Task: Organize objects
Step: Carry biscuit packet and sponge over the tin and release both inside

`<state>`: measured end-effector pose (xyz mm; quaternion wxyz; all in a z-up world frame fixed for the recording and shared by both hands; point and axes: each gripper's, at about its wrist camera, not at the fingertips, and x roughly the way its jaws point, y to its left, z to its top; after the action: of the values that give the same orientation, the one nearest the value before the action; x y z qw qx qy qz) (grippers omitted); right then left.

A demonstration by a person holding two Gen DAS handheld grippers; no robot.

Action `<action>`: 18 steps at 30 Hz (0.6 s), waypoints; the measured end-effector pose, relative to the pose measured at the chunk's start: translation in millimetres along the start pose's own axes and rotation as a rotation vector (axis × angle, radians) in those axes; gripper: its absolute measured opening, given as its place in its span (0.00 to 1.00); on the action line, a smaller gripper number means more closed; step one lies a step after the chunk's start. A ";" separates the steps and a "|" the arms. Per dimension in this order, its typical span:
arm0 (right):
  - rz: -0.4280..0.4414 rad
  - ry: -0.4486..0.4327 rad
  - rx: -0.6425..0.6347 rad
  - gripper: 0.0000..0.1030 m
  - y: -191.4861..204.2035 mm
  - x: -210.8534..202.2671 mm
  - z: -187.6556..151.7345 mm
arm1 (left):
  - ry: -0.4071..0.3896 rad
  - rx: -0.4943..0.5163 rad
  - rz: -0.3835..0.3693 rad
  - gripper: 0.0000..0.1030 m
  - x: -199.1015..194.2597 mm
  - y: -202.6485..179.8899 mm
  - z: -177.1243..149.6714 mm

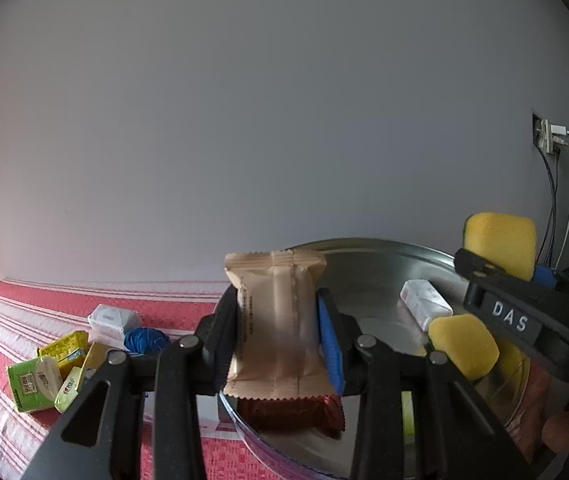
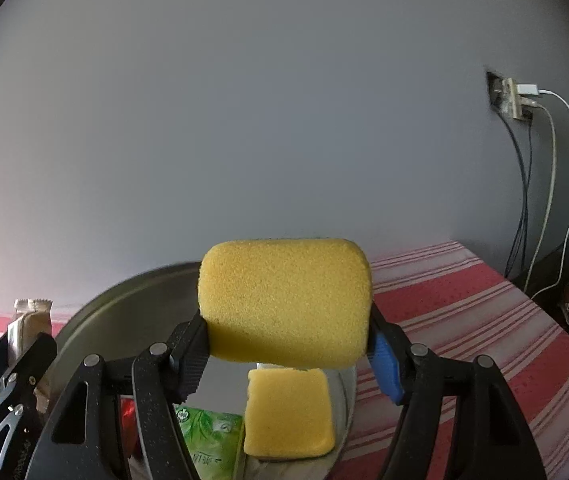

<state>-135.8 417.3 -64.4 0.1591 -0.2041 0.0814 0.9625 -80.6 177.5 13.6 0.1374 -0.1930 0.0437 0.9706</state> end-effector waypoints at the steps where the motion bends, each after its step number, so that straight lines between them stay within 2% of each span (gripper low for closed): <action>1: 0.007 0.007 -0.003 0.69 2.0 0.1 -0.7 | 0.000 0.001 0.000 0.36 1.4 2.1 -0.5; 13: 0.070 0.061 -0.007 0.69 13.0 -5.8 -6.4 | 0.049 0.022 0.018 0.36 3.6 -4.2 -3.5; 18: 0.124 0.080 0.016 0.70 13.3 -7.6 -7.5 | 0.064 0.023 0.022 0.36 6.7 -2.7 -4.4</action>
<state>-131.0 401.1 -66.7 0.0973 -0.2355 0.1078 0.9610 -84.1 181.1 6.9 0.1276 -0.2217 0.0614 0.9648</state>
